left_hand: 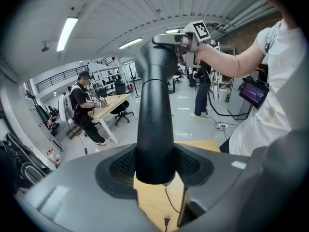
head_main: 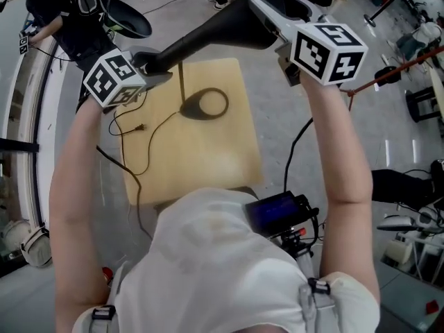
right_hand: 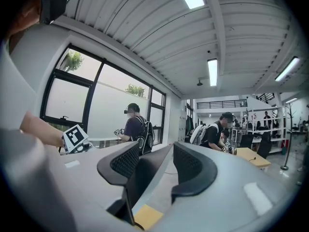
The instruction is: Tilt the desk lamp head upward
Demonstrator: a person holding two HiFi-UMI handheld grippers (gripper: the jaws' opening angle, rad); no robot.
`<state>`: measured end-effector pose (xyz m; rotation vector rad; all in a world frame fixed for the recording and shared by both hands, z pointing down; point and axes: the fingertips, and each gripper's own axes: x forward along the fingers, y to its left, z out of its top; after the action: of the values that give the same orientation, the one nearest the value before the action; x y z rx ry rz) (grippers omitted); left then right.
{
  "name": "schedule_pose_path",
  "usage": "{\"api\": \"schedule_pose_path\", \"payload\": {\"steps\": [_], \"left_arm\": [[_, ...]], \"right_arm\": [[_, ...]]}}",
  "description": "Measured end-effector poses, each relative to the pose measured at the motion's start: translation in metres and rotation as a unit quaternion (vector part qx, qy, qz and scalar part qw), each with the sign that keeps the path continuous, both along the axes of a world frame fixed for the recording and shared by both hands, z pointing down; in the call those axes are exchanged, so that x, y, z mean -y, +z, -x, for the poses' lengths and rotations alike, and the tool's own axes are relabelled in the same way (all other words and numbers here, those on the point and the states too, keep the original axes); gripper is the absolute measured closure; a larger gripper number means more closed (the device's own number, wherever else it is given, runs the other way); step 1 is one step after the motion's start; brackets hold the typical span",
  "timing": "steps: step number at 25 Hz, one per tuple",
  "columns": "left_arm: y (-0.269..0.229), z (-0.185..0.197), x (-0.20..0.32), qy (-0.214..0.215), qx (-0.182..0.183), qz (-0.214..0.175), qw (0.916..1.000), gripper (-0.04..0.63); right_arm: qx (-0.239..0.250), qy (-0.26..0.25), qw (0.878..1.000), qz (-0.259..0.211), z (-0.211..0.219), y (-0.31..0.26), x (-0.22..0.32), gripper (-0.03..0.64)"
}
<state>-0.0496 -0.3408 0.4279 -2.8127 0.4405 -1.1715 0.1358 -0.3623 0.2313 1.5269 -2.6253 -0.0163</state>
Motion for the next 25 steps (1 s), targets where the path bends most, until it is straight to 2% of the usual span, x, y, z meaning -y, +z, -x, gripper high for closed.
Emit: {"api": "schedule_pose_path", "payload": {"steps": [14, 25], "left_arm": [[0.011, -0.018, -0.003, 0.003, -0.012, 0.018, 0.9998, 0.379], [0.018, -0.022, 0.0, 0.007, -0.023, 0.022, 0.9995, 0.38]], "right_arm": [[-0.028, -0.005, 1.0, -0.013, 0.005, -0.013, -0.004, 0.391], [-0.057, -0.01, 0.997, -0.043, 0.023, -0.027, -0.007, 0.397]]}}
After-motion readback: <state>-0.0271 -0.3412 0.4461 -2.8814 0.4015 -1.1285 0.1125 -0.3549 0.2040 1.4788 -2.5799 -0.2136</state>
